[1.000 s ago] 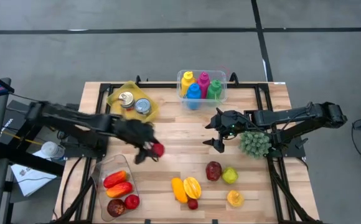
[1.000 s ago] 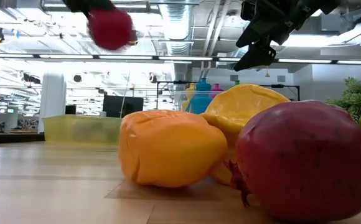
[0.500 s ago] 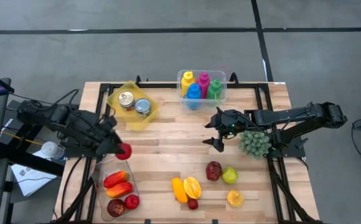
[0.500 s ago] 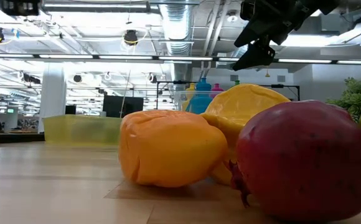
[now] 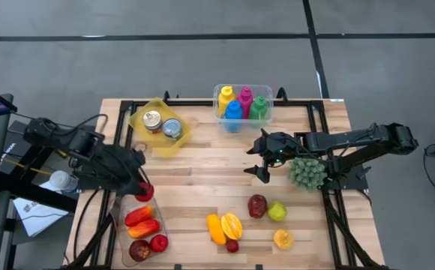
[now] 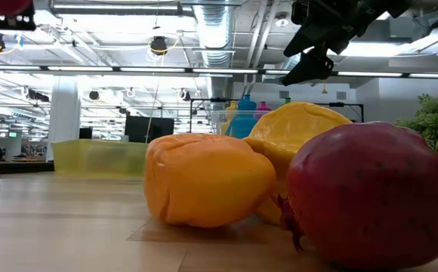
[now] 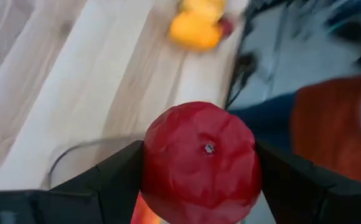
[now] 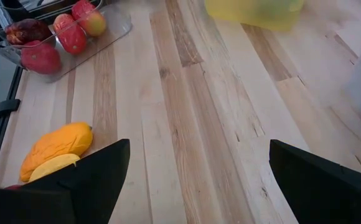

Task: Pick & Place Food Item
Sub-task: Put the red tomato into the transparent bin

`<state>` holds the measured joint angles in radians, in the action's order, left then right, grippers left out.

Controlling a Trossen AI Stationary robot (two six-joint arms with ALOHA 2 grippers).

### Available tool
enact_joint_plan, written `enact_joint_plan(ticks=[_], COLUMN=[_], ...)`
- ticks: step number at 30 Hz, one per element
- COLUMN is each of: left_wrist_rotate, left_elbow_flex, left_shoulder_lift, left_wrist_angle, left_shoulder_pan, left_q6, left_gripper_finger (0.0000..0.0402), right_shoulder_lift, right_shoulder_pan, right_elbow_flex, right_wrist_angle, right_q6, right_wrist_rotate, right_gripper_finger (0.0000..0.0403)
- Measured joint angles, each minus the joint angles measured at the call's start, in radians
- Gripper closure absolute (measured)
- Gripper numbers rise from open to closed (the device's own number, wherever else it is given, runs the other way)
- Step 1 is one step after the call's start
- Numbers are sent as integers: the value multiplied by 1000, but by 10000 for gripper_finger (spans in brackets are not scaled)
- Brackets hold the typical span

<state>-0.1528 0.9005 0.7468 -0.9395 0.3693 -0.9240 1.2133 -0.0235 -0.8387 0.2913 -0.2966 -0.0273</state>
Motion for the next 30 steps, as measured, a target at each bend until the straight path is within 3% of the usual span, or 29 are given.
enact_joint_plan(ticks=[6, 11, 22, 30], left_wrist_rotate=[-30, -14, 146, 165], left_elbow_flex=[0, 0, 0, 0], left_shoulder_lift=[121, 184, 207, 214], left_wrist_angle=[-160, -190, -206, -233], left_shoulder_pan=[57, 120, 234, 285], left_q6=[9, 31, -46, -80], left_gripper_finger=[128, 128, 128, 128], right_shoulder_lift=[0, 0, 0, 0], right_shoulder_pan=[0, 0, 0, 0], right_elbow_flex=[0, 0, 0, 0], right_wrist_angle=[0, 0, 0, 0], right_q6=[0, 3, 8, 8], right_wrist_rotate=[0, 0, 0, 0], right_gripper_finger=[30, 30, 30, 30])
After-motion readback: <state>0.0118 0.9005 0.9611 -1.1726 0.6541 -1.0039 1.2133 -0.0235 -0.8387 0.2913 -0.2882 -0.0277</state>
